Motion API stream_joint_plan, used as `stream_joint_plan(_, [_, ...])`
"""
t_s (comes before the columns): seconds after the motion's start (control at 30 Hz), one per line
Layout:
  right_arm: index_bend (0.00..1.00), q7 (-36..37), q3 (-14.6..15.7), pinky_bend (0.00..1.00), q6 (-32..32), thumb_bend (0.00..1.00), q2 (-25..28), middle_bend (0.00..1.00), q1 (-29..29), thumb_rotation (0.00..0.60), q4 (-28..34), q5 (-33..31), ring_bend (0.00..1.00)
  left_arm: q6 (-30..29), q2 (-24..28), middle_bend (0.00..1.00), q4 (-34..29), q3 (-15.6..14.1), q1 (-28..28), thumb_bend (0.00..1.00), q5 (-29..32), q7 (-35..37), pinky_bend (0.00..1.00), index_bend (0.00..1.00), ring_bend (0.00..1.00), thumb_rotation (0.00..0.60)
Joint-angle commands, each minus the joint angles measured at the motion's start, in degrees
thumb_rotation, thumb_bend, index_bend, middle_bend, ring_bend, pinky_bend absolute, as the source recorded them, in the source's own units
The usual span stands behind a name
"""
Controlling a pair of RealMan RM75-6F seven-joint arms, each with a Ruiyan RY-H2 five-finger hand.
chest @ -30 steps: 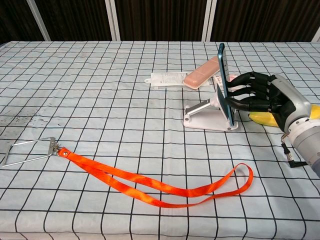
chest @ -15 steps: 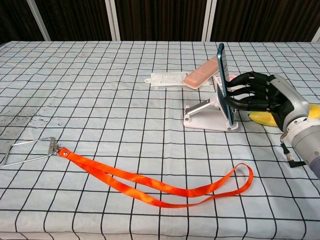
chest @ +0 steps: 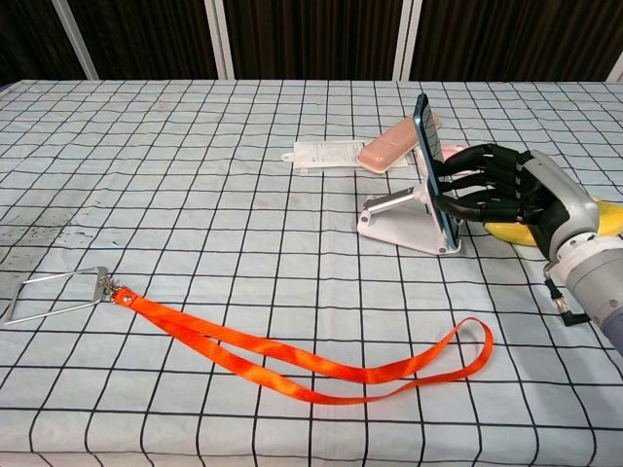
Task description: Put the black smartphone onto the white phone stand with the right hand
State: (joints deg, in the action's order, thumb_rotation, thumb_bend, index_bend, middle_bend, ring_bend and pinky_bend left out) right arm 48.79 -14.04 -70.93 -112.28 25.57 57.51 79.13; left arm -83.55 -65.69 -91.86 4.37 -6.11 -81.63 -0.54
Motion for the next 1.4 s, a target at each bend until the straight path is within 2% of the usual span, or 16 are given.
stream_joint_plan(0.03, [0.39,-0.19,0.12,0.3,0.01,0.29,-0.05,0.42,-0.07,0.6,-0.11,0.04,0.29,-0.01,0.0,0.0,0.01,0.0,0.0,0.0,-0.02,0.01,0.0,0.0,0.0,0.6])
stream_joint_plan(0.33, [0.28,-1.49,0.83,0.24,0.28,0.12,-0.04,0.33,-0.36,0.6,-0.06,0.2,0.21,-0.12,0.02,0.0,0.02,0.02,0.02,0.0,-0.09,0.18,0.0,0.0,0.0,0.6])
stream_joint_plan(0.53, [0.14,-3.11,1.3,0.19,1.28,0.02,0.52,0.2,-0.33,0.6,0.7,0.1,0.11,-0.1,0.09,0.0,-0.04,-0.01,0.04,0.0,-0.13,0.38,0.0,0.0,0.0,0.6])
stream_joint_plan(0.67, [0.01,-4.25,1.3,0.17,1.31,0.0,0.75,0.09,-0.43,0.6,1.42,-0.04,0.05,-0.15,0.11,0.0,-0.07,0.03,0.05,0.0,-0.13,0.52,0.0,0.0,0.0,0.6])
stream_joint_plan(0.77, [0.0,-5.13,1.35,0.16,1.26,0.0,1.24,0.02,-0.6,0.6,2.3,-0.07,0.02,-0.17,0.15,0.0,-0.09,0.03,0.06,0.0,-0.15,0.59,0.0,0.0,0.0,0.6])
stream_joint_plan(0.9, [0.0,-6.73,1.83,0.15,1.1,0.0,2.73,0.0,-1.01,0.6,4.07,0.27,0.0,-0.22,0.19,0.0,-0.15,0.05,0.09,0.0,-0.15,0.67,0.0,0.0,0.0,0.6])
stream_joint_plan(1.13, [0.0,-13.7,3.8,0.15,-0.47,0.0,10.89,0.0,-3.15,0.6,12.22,1.78,0.0,-0.54,0.27,0.0,-0.32,0.05,0.17,0.0,-0.44,0.9,0.0,0.0,0.0,0.6])
stream_joint_plan(1.27, [0.0,-20.6,4.52,0.15,-1.29,0.0,19.06,0.0,-5.22,0.6,19.79,1.23,0.0,-0.93,0.38,0.0,-0.37,-0.1,0.23,0.0,-1.12,1.02,0.0,0.0,0.0,0.6])
stream_joint_plan(1.3, [0.0,-24.16,4.55,0.15,-2.93,0.0,23.01,0.0,-6.71,0.6,21.98,0.83,0.0,-1.28,0.45,0.0,-0.3,-0.2,0.32,0.0,-1.54,0.92,0.0,0.0,0.0,0.6])
stream_joint_plan(1.4, [0.0,-30.52,5.21,0.15,-3.54,0.0,30.39,0.0,-8.78,0.6,29.6,-0.53,0.0,-1.33,0.63,0.0,-0.18,-0.43,0.47,0.0,-1.67,0.71,0.0,0.0,0.0,0.6])
